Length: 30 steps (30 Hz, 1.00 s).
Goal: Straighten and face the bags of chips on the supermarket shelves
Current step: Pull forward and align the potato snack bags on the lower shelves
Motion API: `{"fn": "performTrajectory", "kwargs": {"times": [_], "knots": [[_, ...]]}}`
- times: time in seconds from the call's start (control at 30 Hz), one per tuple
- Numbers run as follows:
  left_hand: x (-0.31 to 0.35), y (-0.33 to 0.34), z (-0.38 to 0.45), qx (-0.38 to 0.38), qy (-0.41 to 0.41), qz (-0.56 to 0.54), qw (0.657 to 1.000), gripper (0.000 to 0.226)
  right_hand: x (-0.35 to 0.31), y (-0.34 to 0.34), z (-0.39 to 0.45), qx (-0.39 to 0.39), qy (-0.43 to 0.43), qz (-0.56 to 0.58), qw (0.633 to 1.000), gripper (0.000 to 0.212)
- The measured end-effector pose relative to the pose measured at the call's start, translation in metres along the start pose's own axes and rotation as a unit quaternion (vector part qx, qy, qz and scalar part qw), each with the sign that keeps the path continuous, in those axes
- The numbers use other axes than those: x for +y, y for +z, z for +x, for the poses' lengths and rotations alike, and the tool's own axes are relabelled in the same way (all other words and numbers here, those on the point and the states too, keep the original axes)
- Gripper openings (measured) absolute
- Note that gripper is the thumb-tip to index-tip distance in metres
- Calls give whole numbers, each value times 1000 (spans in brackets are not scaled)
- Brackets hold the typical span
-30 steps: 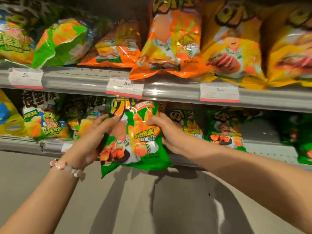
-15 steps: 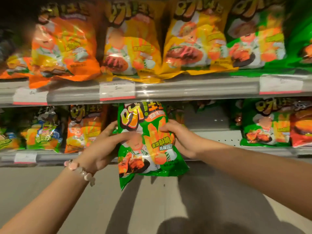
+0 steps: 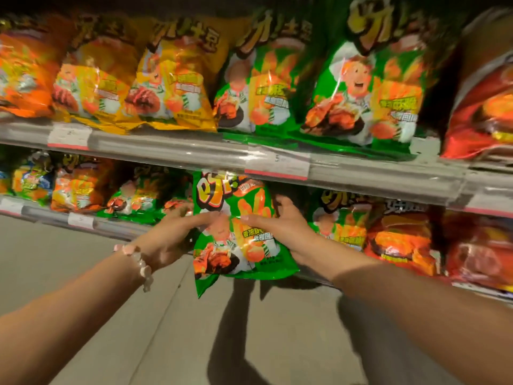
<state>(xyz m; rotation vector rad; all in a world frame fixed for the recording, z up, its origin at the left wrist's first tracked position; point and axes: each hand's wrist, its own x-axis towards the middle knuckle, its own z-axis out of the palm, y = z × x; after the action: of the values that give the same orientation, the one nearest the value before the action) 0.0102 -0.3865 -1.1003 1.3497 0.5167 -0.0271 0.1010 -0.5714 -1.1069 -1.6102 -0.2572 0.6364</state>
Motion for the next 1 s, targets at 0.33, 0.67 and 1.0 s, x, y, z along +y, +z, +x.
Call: {"fn": "performTrajectory", "kwargs": {"times": [0.33, 0.67, 1.0], "knots": [[-5, 36, 45, 60, 37, -6, 997, 54, 22, -28, 6, 36, 27, -98, 994, 71], [-56, 3, 89, -15, 79, 223, 971, 97, 73, -2, 59, 135, 42, -116, 983, 47], [-73, 13, 128, -1, 136, 236, 962, 85, 92, 4, 85, 230, 48, -188, 954, 62]]}}
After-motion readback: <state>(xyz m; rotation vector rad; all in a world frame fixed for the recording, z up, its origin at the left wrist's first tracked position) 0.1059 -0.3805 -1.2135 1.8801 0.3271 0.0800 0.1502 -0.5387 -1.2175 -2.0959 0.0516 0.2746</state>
